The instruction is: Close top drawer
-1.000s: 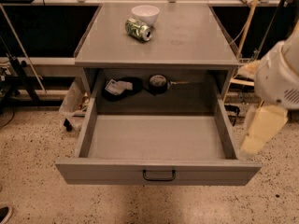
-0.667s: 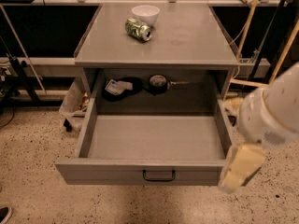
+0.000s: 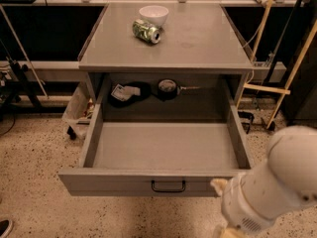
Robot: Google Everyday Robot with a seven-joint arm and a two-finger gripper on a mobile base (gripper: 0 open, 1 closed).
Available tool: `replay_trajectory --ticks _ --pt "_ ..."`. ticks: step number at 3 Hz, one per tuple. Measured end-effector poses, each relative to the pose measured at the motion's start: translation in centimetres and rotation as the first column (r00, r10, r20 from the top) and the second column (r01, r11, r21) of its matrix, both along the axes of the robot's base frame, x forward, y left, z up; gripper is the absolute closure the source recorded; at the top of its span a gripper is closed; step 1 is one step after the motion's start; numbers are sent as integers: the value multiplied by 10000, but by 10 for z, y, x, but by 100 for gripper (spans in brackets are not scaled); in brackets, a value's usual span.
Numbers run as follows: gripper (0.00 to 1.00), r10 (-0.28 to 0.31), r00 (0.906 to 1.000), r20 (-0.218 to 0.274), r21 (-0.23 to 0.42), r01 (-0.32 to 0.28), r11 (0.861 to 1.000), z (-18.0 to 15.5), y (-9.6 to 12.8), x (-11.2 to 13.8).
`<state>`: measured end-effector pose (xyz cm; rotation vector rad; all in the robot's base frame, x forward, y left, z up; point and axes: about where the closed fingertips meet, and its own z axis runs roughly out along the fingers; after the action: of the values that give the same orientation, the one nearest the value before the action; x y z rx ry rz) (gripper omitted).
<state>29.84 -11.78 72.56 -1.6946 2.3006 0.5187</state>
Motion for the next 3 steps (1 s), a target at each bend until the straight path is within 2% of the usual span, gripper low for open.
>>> replay_trajectory --ticks 1,2,3 --pt "0 -273 9928 -1167 -329 236 9992 -74 9 -39" --pt "0 -856 9872 -1346 -944 732 9928 -136 6 -25" --pt "0 -1755 9820 -697 -2014 1584 9666 -159 -27 29"
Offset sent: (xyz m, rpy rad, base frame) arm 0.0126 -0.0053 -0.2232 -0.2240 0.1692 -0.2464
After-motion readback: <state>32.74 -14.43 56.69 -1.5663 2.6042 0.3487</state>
